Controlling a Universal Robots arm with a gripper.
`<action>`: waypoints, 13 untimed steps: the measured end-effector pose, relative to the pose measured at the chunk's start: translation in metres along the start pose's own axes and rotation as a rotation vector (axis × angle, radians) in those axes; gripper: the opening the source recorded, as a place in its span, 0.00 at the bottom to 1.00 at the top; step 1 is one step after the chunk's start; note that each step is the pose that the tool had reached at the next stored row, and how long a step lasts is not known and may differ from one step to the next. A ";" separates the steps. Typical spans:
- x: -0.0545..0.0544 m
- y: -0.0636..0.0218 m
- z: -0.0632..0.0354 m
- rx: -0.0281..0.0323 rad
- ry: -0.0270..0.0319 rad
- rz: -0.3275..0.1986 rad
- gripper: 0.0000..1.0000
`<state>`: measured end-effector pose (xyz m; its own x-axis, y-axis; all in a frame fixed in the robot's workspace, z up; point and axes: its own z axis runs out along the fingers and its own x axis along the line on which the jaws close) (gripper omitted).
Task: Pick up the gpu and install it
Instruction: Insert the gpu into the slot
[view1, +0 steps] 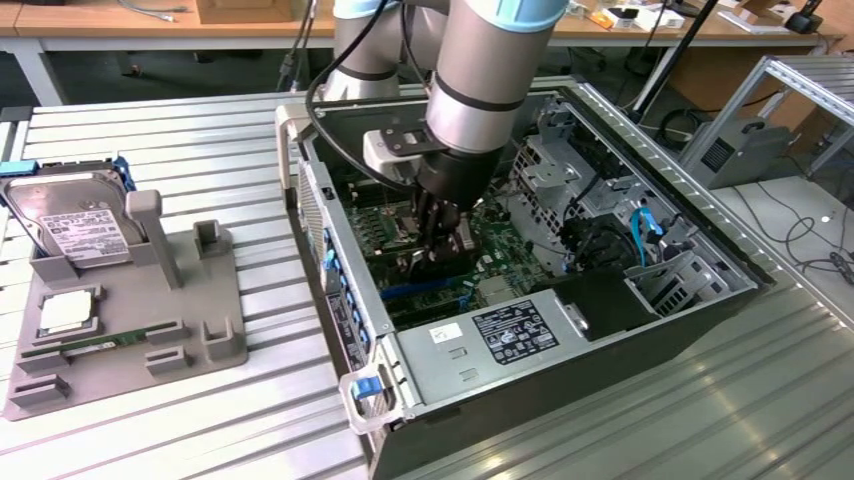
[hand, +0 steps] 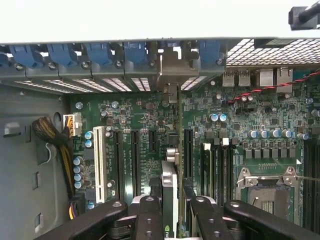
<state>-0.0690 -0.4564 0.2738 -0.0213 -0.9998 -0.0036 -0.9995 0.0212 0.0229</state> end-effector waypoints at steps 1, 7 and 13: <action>0.000 -0.0020 0.0000 -0.0001 -0.0001 0.000 0.27; 0.000 -0.0059 0.0005 0.0297 -0.0006 0.000 0.27; 0.000 -0.0031 0.0005 0.0322 -0.0004 0.000 0.27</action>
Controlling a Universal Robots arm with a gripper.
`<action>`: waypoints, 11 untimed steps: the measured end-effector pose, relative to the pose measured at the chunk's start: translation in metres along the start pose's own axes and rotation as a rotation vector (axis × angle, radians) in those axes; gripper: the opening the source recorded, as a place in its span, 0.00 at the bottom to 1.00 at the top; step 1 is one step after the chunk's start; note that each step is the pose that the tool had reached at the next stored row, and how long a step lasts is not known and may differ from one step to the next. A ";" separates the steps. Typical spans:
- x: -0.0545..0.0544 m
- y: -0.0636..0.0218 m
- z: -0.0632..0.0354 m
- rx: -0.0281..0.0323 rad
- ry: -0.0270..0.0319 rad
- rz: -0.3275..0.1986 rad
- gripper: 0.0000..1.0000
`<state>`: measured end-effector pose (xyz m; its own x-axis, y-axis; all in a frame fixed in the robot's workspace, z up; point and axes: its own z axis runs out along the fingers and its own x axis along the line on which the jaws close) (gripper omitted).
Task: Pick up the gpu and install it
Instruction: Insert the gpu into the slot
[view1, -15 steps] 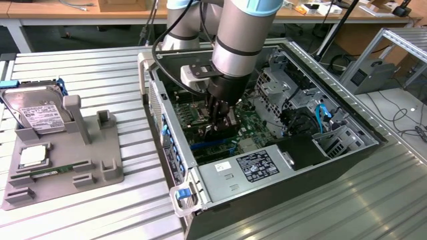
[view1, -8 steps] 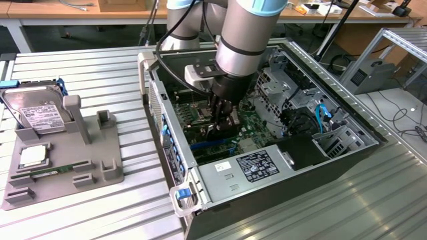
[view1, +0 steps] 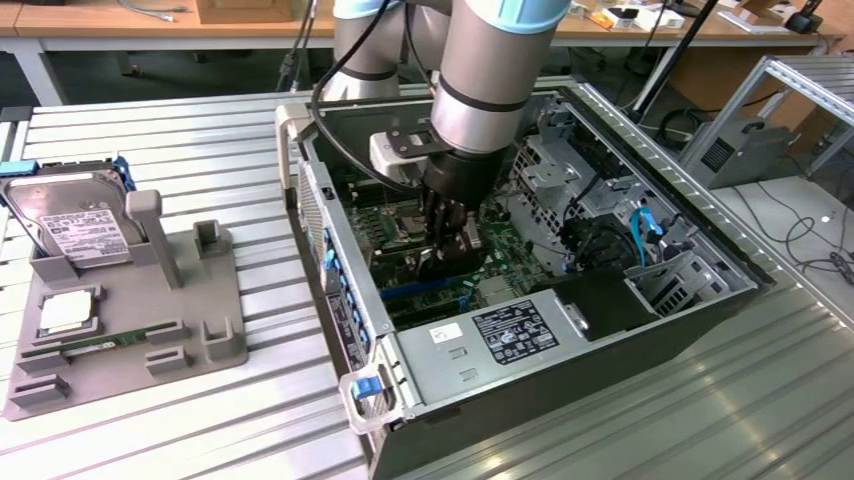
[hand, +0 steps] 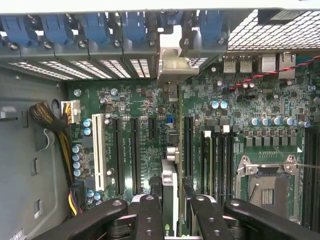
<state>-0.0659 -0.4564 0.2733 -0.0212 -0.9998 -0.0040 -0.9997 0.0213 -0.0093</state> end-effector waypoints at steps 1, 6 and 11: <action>0.000 0.0026 0.0003 0.0001 -0.0002 0.000 0.27; -0.001 0.0047 0.0030 0.0000 0.0001 0.004 0.27; -0.001 0.0110 0.0032 0.0000 0.0000 0.004 0.27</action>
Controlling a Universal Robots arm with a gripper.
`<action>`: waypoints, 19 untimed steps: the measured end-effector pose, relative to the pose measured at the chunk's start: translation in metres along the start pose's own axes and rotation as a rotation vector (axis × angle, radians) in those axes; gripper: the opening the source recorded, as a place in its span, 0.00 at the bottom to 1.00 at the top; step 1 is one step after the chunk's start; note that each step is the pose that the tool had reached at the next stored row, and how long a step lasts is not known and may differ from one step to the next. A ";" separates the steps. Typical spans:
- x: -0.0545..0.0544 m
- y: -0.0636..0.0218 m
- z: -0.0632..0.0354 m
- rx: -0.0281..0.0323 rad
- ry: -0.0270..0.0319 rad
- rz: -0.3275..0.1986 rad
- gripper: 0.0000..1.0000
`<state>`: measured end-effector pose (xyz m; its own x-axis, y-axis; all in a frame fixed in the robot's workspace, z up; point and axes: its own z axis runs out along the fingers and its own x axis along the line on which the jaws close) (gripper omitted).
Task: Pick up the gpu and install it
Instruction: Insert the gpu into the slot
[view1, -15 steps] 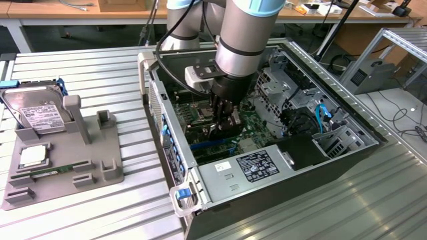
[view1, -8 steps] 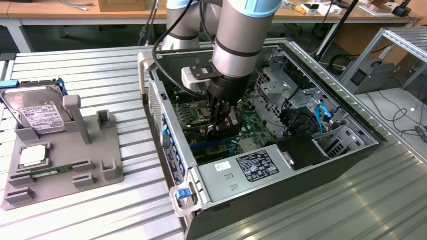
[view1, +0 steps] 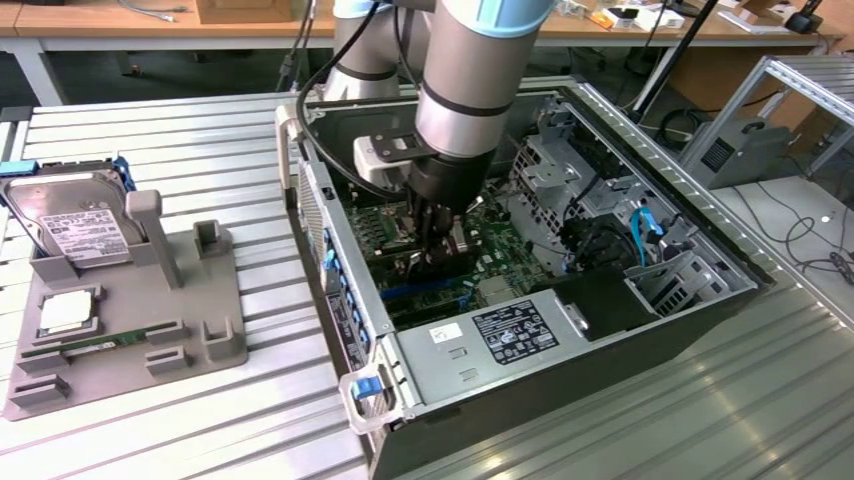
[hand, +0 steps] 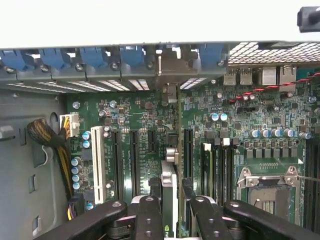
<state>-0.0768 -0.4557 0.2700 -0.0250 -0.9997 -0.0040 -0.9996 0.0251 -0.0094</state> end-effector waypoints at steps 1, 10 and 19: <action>0.000 0.0001 0.0002 -0.0001 0.0002 0.000 0.27; 0.000 -0.0012 0.0029 0.0000 0.0002 -0.001 0.27; 0.000 0.0014 0.0019 0.0005 0.0002 -0.003 0.27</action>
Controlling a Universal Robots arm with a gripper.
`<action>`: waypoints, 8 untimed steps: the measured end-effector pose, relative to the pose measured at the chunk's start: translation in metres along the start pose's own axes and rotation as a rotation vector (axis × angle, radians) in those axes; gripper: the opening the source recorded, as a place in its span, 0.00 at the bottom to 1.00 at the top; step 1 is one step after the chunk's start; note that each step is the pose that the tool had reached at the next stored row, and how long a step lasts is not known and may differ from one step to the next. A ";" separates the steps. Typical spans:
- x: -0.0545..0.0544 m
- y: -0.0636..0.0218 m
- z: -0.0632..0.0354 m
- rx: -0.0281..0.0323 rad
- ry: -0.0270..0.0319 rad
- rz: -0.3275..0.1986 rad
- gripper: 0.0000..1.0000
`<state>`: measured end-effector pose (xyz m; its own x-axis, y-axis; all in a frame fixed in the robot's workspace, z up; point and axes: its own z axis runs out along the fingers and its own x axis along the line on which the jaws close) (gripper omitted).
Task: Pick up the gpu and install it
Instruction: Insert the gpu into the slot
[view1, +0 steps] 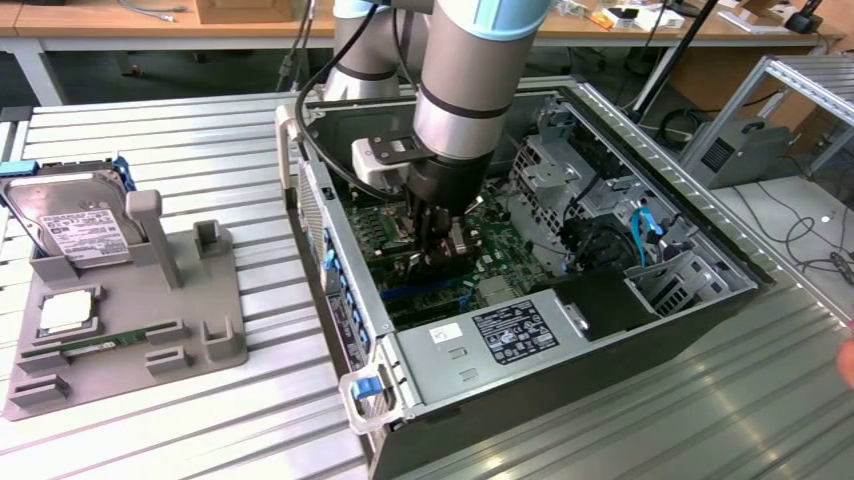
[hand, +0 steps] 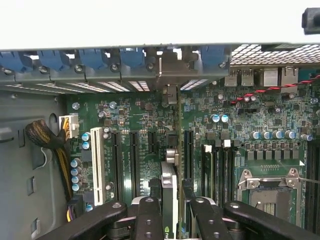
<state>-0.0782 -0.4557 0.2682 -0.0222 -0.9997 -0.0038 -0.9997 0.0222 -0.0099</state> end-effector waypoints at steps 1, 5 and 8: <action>0.000 0.0000 0.0000 0.0000 0.0000 -0.001 0.27; 0.000 0.0000 -0.0001 -0.0001 0.0000 -0.012 0.27; 0.000 0.0000 0.0002 -0.0002 0.0002 -0.012 0.27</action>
<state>-0.0782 -0.4556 0.2680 -0.0100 -0.9999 -0.0035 -0.9999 0.0100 -0.0097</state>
